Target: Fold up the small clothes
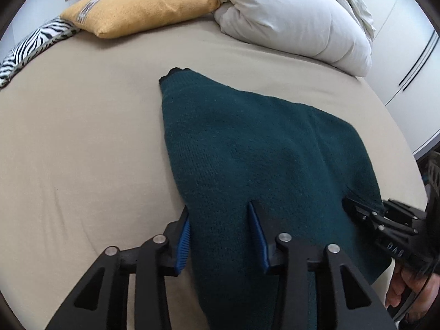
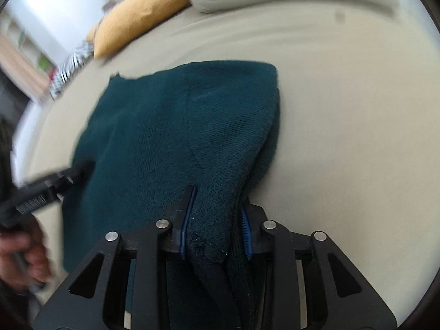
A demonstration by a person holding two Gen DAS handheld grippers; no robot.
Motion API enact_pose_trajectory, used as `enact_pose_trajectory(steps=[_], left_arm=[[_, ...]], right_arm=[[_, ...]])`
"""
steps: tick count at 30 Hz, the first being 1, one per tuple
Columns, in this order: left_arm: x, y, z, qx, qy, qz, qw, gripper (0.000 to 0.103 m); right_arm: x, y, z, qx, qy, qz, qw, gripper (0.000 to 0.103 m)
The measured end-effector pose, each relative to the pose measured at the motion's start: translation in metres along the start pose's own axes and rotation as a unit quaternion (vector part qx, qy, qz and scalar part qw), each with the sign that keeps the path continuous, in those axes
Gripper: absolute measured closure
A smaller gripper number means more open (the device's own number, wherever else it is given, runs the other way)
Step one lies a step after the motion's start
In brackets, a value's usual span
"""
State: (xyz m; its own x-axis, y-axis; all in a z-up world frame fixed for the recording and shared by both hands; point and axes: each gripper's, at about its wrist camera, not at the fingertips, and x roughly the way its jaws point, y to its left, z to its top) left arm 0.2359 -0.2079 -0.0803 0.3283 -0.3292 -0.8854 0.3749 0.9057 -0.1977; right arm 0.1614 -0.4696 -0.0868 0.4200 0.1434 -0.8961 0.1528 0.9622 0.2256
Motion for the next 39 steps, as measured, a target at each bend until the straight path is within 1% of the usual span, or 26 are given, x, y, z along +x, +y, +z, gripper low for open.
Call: enact_pose_trajectory(steps=[1, 2, 3, 4, 6, 8, 12, 14, 16, 18, 21, 23, 25, 28, 30, 31, 32, 33, 34, 36, 37, 39], left_arm=[[-0.003, -0.002, 0.0, 0.007, -0.002, 0.005, 1.0, 0.067], [-0.007, -0.003, -0.001, 0.011, -0.003, 0.007, 0.9999, 0.069], [-0.013, -0.002, -0.004, 0.011, -0.005, 0.006, 0.9999, 0.071], [-0.02, 0.0, -0.005, 0.011, -0.007, 0.005, 0.9999, 0.072], [-0.042, 0.003, -0.015, 0.019, -0.019, 0.009, 0.9996, 0.072], [-0.069, 0.007, -0.028, 0.03, -0.038, 0.017, 0.9987, 0.072], [-0.125, 0.028, -0.056, 0.032, -0.066, 0.025, 0.997, 0.072], [-0.155, 0.043, -0.075, 0.034, -0.077, 0.031, 0.996, 0.072], [-0.177, 0.057, -0.09, 0.036, -0.082, 0.039, 0.9952, 0.072], [-0.199, 0.074, -0.111, 0.032, -0.085, 0.051, 0.9946, 0.072], [-0.216, 0.096, -0.145, 0.029, -0.082, 0.064, 0.9941, 0.072], [-0.216, 0.108, -0.16, 0.02, -0.075, 0.068, 0.9947, 0.072], [-0.208, 0.122, -0.175, 0.003, -0.06, 0.064, 0.9961, 0.072], [-0.184, 0.137, -0.194, -0.014, -0.029, 0.066, 0.9973, 0.071], [-0.163, 0.148, -0.202, -0.02, -0.012, 0.078, 0.9967, 0.068], [-0.159, 0.153, -0.204, -0.027, -0.014, 0.072, 0.997, 0.067], [-0.156, 0.157, -0.204, -0.033, -0.015, 0.063, 0.9974, 0.066], [-0.153, 0.16, -0.204, -0.036, -0.016, 0.058, 0.9975, 0.065], [-0.152, 0.159, -0.204, -0.031, -0.017, 0.062, 0.9975, 0.065], [-0.149, 0.155, -0.208, -0.015, -0.023, 0.079, 0.9965, 0.063], [-0.148, 0.153, -0.21, -0.012, -0.027, 0.086, 0.9959, 0.063], [-0.146, 0.155, -0.211, -0.017, -0.033, 0.086, 0.9956, 0.062]], right_arm=[[-0.002, 0.015, -0.002, -0.036, -0.008, -0.039, 0.999, 0.079], [-0.003, 0.027, -0.005, -0.062, -0.013, -0.069, 0.996, 0.081], [-0.004, 0.036, -0.006, -0.077, -0.017, -0.09, 0.993, 0.081], [-0.008, 0.044, -0.008, -0.09, -0.024, -0.108, 0.99, 0.082], [-0.023, 0.054, -0.011, -0.093, -0.04, -0.115, 0.988, 0.083], [-0.048, 0.068, -0.016, -0.097, -0.063, -0.102, 0.988, 0.084], [-0.098, 0.117, -0.04, -0.133, -0.098, -0.083, 0.983, 0.084], [-0.113, 0.138, -0.054, -0.144, -0.103, -0.062, 0.982, 0.084], [-0.127, 0.164, -0.071, -0.157, -0.103, -0.037, 0.982, 0.084], [-0.136, 0.187, -0.087, -0.168, -0.102, -0.016, 0.98, 0.084], [-0.139, 0.219, -0.112, -0.174, -0.095, 0.017, 0.98, 0.084], [-0.136, 0.233, -0.131, -0.171, -0.086, 0.04, 0.981, 0.084], [-0.127, 0.242, -0.147, -0.165, -0.074, 0.057, 0.982, 0.084], [-0.106, 0.247, -0.17, -0.157, -0.048, 0.06, 0.985, 0.084], [-0.085, 0.244, -0.179, -0.14, -0.023, 0.063, 0.988, 0.083], [-0.071, 0.238, -0.18, -0.129, -0.012, 0.051, 0.99, 0.083], [-0.061, 0.231, -0.183, -0.116, -0.001, 0.051, 0.992, 0.083], [-0.053, 0.222, -0.185, -0.097, 0.008, 0.067, 0.993, 0.083], [-0.046, 0.211, -0.187, -0.073, 0.013, 0.089, 0.993, 0.082], [-0.038, 0.196, -0.186, -0.038, 0.017, 0.12, 0.992, 0.081], [-0.036, 0.193, -0.186, -0.029, 0.018, 0.128, 0.991, 0.081], [-0.033, 0.194, -0.188, -0.036, 0.01, 0.128, 0.991, 0.08]])
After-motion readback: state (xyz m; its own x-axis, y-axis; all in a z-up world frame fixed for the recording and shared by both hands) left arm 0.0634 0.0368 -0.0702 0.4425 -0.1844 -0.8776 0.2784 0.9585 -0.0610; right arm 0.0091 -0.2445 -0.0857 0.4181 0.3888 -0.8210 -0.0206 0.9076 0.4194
